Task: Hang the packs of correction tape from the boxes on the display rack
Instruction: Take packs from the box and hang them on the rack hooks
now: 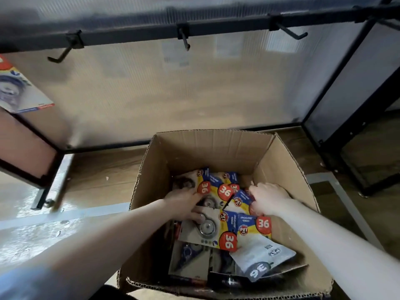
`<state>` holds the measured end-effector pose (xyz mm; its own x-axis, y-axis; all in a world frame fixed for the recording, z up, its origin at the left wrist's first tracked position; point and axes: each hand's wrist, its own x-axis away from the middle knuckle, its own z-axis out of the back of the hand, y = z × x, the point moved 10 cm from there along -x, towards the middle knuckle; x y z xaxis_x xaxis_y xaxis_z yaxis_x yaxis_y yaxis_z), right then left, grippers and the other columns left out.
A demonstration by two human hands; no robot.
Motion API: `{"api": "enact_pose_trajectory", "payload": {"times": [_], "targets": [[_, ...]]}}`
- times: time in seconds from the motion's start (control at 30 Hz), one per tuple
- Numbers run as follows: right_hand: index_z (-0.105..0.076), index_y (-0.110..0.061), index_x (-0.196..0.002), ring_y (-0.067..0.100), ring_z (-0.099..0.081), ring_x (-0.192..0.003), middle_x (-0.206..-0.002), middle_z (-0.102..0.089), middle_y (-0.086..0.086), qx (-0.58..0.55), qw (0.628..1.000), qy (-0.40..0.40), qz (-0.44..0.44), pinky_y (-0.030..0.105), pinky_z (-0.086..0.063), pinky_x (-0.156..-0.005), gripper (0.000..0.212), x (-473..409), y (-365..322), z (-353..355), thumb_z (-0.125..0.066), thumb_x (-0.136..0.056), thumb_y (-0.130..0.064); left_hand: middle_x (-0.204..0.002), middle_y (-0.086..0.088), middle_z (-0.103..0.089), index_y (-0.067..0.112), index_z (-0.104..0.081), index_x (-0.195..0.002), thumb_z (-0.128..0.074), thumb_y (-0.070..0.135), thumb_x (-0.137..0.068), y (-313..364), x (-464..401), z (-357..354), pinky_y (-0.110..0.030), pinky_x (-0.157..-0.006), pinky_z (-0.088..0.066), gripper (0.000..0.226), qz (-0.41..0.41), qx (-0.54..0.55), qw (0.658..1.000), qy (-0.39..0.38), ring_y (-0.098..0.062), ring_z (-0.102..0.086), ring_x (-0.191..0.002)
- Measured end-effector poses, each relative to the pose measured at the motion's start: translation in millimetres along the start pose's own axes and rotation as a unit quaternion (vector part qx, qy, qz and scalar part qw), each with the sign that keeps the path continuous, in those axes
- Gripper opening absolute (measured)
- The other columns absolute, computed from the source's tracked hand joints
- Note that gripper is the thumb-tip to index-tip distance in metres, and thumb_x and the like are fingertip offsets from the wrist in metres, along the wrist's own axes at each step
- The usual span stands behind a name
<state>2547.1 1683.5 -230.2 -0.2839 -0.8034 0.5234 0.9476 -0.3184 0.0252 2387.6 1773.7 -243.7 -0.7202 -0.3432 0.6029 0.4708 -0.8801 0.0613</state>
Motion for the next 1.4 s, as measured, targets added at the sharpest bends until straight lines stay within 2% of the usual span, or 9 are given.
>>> {"api": "enact_pose_trajectory", "payload": {"times": [0.07, 0.2, 0.33, 0.57, 0.73, 0.83, 1.0, 1.17, 1.4], "targets": [[-0.043, -0.013, -0.13, 0.029, -0.048, -0.12, -0.132, -0.049, 0.012, 0.001, 1.0, -0.015, 0.003, 0.037, -0.041, -0.097, 0.036, -3.3, -0.9, -10.1, -0.043, -0.095, -0.022, -0.138, -0.006, -0.045, 0.022, -0.018, -0.146, -0.05, 0.066, -0.08, 6.3, -1.0, -13.7, -0.037, -0.095, -0.038, 0.086, -0.02, -0.004, 1.0, -0.017, -0.026, -0.047, -0.119], [-0.038, -0.013, -0.134, 0.029, -0.049, -0.119, -0.132, -0.049, 0.011, -0.029, 0.996, -0.079, 0.005, 0.034, -0.041, -0.096, 0.05, -9.6, -3.4, -34.9, -0.054, -0.09, -0.03, -0.119, -0.003, -0.057, 0.019, -0.041, -0.131, -0.065, 0.061, -0.072, 3.7, -3.5, -14.8, -0.034, -0.083, -0.048, 0.076, 0.002, 0.089, 0.996, -0.028, -0.021, -0.055, -0.102], [-0.041, -0.013, -0.125, 0.027, -0.055, -0.108, -0.123, -0.055, 0.01, -0.105, 0.983, -0.15, -0.004, 0.033, -0.047, -0.084, 0.049, -7.0, -7.0, -57.5, -0.061, -0.083, -0.028, -0.104, 0.003, -0.055, 0.023, -0.048, -0.095, -0.075, 0.054, -0.066, 4.4, -3.9, -18.4, -0.026, -0.067, -0.039, 0.05, -0.016, 0.146, 0.988, -0.054, -0.014, -0.051, -0.089], [-0.046, -0.013, -0.113, 0.019, -0.057, -0.089, -0.113, -0.057, 0.005, -0.096, 0.981, -0.168, -0.013, 0.026, -0.048, -0.063, 0.053, -4.0, -3.5, -52.8, -0.076, -0.069, -0.015, -0.126, 0.001, -0.048, 0.018, -0.047, -0.128, -0.079, 0.032, -0.07, -2.8, 5.1, -12.5, -0.03, -0.091, -0.044, 0.068, -0.024, 0.174, 0.974, -0.143, -0.017, -0.047, -0.111], [-0.061, -0.015, -0.108, 0.017, -0.055, -0.073, -0.098, -0.063, 0.005, -0.043, 0.989, -0.137, 0.03, 0.022, -0.039, -0.049, 0.035, -6.8, -6.4, -20.9, -0.069, -0.074, -0.016, -0.119, 0.0, -0.057, 0.017, -0.053, -0.121, -0.076, 0.026, -0.073, -12.3, 24.7, -2.1, -0.025, -0.082, -0.046, 0.054, -0.022, 0.132, 0.965, -0.227, -0.017, -0.054, -0.104], [-0.062, -0.023, -0.089, 0.017, -0.052, -0.077, -0.079, -0.055, -0.008, -0.086, 0.992, -0.076, 0.059, 0.025, -0.037, -0.053, 0.009, -7.6, -6.6, 9.9, -0.065, -0.08, -0.023, -0.095, 0.004, -0.059, 0.017, -0.059, -0.102, -0.075, 0.028, -0.073, -29.9, 31.7, 16.0, -0.026, -0.071, -0.046, 0.035, 0.01, 0.157, 0.973, -0.169, -0.014, -0.056, -0.088], [-0.069, -0.028, -0.089, 0.015, -0.057, -0.084, -0.088, -0.064, -0.007, -0.166, 0.984, 0.024, 0.054, 0.033, -0.049, -0.072, 0.009, -3.9, 2.5, 54.6, -0.062, -0.083, -0.028, -0.087, -0.002, -0.064, 0.012, -0.061, -0.096, -0.08, 0.016, -0.069, -47.2, 39.4, 44.6, -0.03, -0.056, -0.057, 0.033, 0.049, 0.378, 0.924, -0.022, -0.015, -0.065, -0.076], [-0.068, -0.026, -0.085, 0.017, -0.06, -0.078, -0.084, -0.067, -0.002, -0.191, 0.977, 0.096, 0.006, 0.035, -0.05, -0.071, 0.009, 8.3, 15.2, 79.3, -0.059, -0.086, -0.027, -0.09, 0.001, -0.064, 0.019, -0.062, -0.092, -0.076, 0.011, -0.067, -59.1, 42.5, 70.4, -0.022, -0.064, -0.049, 0.029, 0.047, 0.332, 0.938, 0.087, -0.014, -0.06, -0.082], [-0.062, -0.032, -0.078, 0.014, -0.06, -0.065, -0.072, -0.064, -0.008, -0.193, 0.972, 0.129, -0.029, 0.027, -0.04, -0.051, 0.014, 12.6, 16.5, 87.2, -0.054, -0.086, -0.024, -0.107, -0.001, -0.059, 0.018, -0.059, -0.114, -0.068, 0.012, -0.075, -49.0, 49.0, 69.3, -0.03, -0.075, -0.054, 0.041, 0.02, 0.274, 0.958, 0.082, -0.016, -0.058, -0.093]]}}
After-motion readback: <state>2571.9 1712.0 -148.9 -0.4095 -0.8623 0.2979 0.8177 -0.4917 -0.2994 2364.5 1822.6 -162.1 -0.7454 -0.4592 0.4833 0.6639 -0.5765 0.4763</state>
